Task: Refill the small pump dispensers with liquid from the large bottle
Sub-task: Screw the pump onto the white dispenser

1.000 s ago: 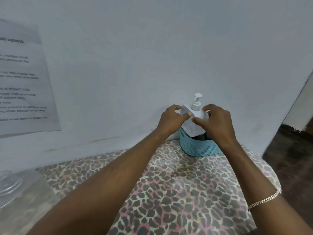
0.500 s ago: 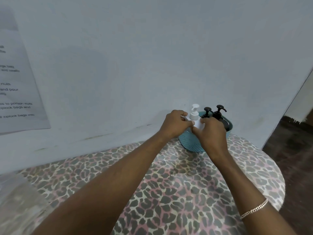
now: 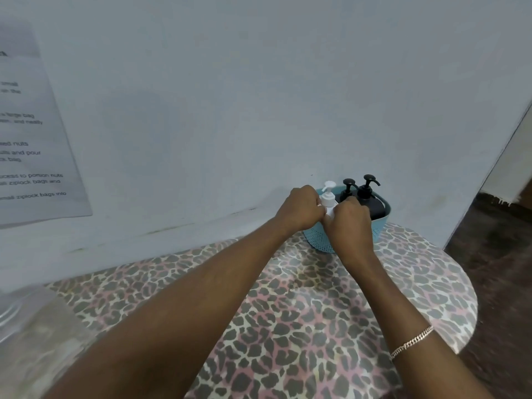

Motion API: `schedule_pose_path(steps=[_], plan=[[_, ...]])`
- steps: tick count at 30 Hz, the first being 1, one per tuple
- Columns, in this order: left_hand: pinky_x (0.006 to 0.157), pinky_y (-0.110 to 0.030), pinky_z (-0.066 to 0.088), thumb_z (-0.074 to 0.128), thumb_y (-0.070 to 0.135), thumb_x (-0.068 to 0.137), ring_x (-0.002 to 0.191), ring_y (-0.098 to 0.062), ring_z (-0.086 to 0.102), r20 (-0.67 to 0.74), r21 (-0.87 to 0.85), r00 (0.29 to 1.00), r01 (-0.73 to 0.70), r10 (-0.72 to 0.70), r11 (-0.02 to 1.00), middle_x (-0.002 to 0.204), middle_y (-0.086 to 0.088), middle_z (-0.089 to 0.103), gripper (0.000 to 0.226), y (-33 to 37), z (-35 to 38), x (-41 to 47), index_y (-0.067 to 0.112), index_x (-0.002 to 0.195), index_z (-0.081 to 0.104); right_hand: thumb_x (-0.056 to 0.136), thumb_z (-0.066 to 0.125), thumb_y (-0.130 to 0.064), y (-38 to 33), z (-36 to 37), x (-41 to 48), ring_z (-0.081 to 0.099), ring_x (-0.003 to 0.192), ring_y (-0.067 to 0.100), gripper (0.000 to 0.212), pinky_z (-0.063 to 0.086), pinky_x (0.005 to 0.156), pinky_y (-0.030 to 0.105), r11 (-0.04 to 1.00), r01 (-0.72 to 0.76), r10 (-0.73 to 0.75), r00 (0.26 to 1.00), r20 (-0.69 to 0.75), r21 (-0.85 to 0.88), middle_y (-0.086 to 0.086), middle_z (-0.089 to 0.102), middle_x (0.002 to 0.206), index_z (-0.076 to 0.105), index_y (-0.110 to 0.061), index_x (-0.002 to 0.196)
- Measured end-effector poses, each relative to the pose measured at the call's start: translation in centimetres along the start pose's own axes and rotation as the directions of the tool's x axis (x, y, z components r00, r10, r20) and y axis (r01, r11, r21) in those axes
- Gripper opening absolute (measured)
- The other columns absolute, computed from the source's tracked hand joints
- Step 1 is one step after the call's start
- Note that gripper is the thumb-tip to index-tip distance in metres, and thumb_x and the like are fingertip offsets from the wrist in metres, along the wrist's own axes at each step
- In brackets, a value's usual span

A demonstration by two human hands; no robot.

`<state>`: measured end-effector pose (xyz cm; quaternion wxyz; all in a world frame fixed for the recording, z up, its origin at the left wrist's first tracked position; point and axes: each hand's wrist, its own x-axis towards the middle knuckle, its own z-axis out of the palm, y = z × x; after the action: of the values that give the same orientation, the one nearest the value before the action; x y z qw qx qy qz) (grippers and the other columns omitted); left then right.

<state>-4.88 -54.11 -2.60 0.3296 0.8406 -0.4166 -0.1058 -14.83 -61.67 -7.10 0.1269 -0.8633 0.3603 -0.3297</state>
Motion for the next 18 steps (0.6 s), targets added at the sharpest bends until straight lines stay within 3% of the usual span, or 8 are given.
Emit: schedule_pose_path(steps=[3,7,10,12,13,15,18], plan=[[0.058,-0.032,0.039,0.062,0.01,0.092,0.061,-0.022,0.052,0.013,0.027,1.0,0.001,-0.002,1.0,0.076,-0.016,0.068,0.02,0.3,-0.2,-0.4,-0.006,0.085,0.071,0.101,0.061,-0.022,0.0,0.3,0.1,0.057,0.095,0.037,0.02,0.025,0.079,0.032,0.998,0.022,-0.02,0.999,0.032,-0.057,0.017,0.062,0.105,0.07,-0.004,0.096],[0.058,-0.033,0.038,0.06,0.007,0.092,0.06,-0.021,0.049,0.0,0.001,1.0,0.006,-0.006,1.0,0.072,-0.015,0.064,0.019,0.6,-0.4,-1.7,-0.005,0.078,0.067,0.1,0.058,-0.012,-0.7,-0.3,-0.5,0.054,0.092,0.034,0.018,0.031,0.083,0.038,0.995,0.053,-0.051,0.998,0.029,-0.08,0.017,0.061,0.1,0.066,-0.006,0.084],[0.058,-0.031,0.036,0.061,0.007,0.09,0.061,-0.022,0.05,-0.065,-0.067,0.998,0.001,-0.005,0.998,0.068,-0.008,0.059,0.022,0.5,-0.3,-3.2,0.007,0.069,0.059,0.098,0.059,-0.012,-0.8,-0.9,-1.0,0.056,0.093,0.038,0.024,0.032,0.081,0.04,0.998,0.055,-0.053,0.998,0.031,-0.039,0.019,0.062,0.094,0.058,-0.01,0.074],[0.063,-0.029,0.041,0.063,0.013,0.093,0.077,-0.025,0.063,-0.092,-0.093,0.996,-0.01,0.002,0.996,0.087,-0.011,0.07,0.013,0.5,-0.6,-4.6,0.004,0.091,0.073,0.096,0.063,-0.012,-0.8,-1.4,-1.3,0.059,0.093,0.042,0.019,0.036,0.08,0.039,0.999,0.026,-0.027,0.999,0.03,0.04,0.022,0.063,0.099,0.063,-0.007,0.077],[0.069,-0.029,0.046,0.065,0.016,0.095,0.088,-0.024,0.067,-0.111,-0.103,0.994,-0.03,0.018,0.994,0.099,-0.011,0.074,0.02,0.4,-0.8,-5.3,0.004,0.107,0.076,0.095,0.065,-0.012,-0.8,-1.8,-1.6,0.06,0.095,0.044,0.014,0.042,0.081,0.041,0.997,0.022,-0.024,0.999,0.022,0.08,0.024,0.064,0.106,0.071,-0.002,0.087],[0.086,-0.033,0.054,0.069,0.022,0.097,0.105,-0.023,0.069,-0.153,-0.121,0.987,-0.069,0.05,0.99,0.118,-0.009,0.074,0.034,0.5,-1.6,-7.2,0.007,0.126,0.073,0.096,0.068,-0.013,-1.3,-2.7,-2.6,0.062,0.101,0.043,0.022,0.05,0.082,0.042,0.989,0.024,-0.023,1.0,-0.005,0.147,0.025,0.065,0.118,0.074,0.005,0.106],[0.103,-0.034,0.052,0.07,0.024,0.098,0.121,-0.022,0.067,-0.228,-0.162,0.972,-0.087,0.049,0.983,0.134,-0.009,0.07,0.043,0.1,-2.8,-10.5,0.006,0.137,0.066,0.096,0.067,-0.013,-2.8,-4.1,-4.6,0.064,0.102,0.036,0.025,0.045,0.078,0.033,0.97,0.045,-0.034,0.998,-0.048,0.239,0.022,0.065,0.12,0.073,0.004,0.114]])
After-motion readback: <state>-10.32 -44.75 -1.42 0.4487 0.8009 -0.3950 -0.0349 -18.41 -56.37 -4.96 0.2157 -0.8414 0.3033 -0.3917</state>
